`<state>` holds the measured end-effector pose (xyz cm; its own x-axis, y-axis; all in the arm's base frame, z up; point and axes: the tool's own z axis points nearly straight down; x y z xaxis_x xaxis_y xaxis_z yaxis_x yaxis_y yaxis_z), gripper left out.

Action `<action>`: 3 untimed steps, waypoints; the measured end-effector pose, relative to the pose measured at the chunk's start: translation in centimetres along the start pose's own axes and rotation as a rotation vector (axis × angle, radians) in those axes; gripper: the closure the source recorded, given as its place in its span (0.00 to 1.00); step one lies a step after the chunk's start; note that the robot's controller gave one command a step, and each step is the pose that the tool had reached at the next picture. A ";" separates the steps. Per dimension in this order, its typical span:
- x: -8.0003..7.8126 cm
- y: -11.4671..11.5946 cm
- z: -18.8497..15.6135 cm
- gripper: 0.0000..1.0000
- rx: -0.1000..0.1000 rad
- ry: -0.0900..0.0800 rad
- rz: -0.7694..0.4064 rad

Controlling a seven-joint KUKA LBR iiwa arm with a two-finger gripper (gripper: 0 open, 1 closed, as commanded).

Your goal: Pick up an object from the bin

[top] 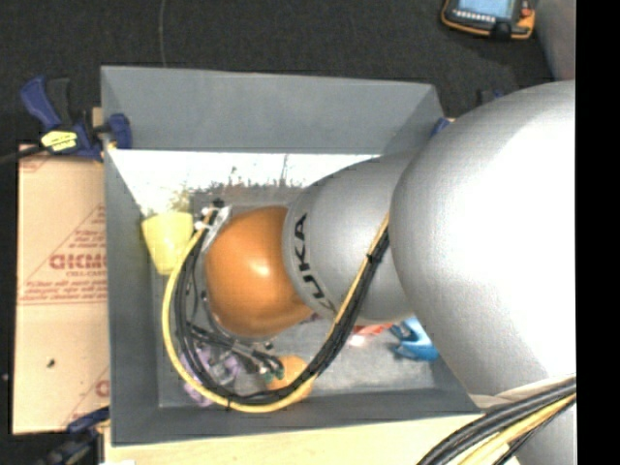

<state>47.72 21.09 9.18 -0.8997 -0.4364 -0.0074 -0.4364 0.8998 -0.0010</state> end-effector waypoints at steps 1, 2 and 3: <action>-0.2 -0.1 -2.0 1.00 0.001 -0.007 0.002; -0.2 -0.1 -2.5 1.00 0.001 -0.007 0.004; -0.2 -0.1 -3.1 1.00 0.001 -0.010 0.007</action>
Offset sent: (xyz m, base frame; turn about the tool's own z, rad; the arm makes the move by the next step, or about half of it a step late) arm 0.0015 0.0000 0.0213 0.0015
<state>47.96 21.05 12.28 -0.9027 -0.4299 -0.0171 -0.4299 0.9029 -0.0019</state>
